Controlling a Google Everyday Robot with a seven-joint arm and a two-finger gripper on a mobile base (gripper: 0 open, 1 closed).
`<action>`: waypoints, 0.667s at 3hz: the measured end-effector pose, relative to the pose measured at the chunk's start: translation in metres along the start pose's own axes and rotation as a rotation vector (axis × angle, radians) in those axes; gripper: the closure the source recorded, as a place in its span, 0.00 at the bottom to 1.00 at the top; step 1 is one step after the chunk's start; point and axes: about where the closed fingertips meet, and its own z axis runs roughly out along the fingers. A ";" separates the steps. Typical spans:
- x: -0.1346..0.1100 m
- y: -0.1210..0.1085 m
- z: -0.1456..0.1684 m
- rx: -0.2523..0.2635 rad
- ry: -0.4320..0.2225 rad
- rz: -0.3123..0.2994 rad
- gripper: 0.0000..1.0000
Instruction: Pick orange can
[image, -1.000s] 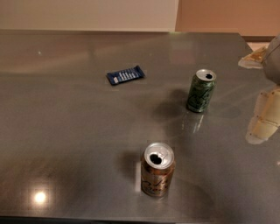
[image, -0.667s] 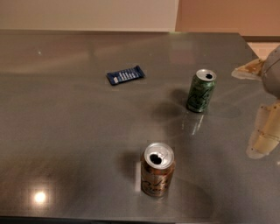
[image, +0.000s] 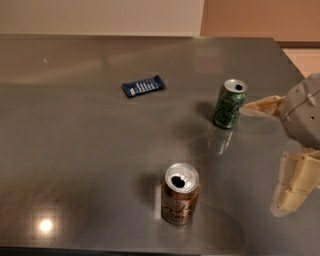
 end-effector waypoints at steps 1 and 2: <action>-0.008 0.011 0.008 -0.025 -0.038 -0.028 0.00; -0.025 0.025 0.025 -0.081 -0.124 -0.089 0.00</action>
Offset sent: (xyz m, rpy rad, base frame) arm -0.0424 0.0614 -0.0260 0.2262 0.0815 0.2621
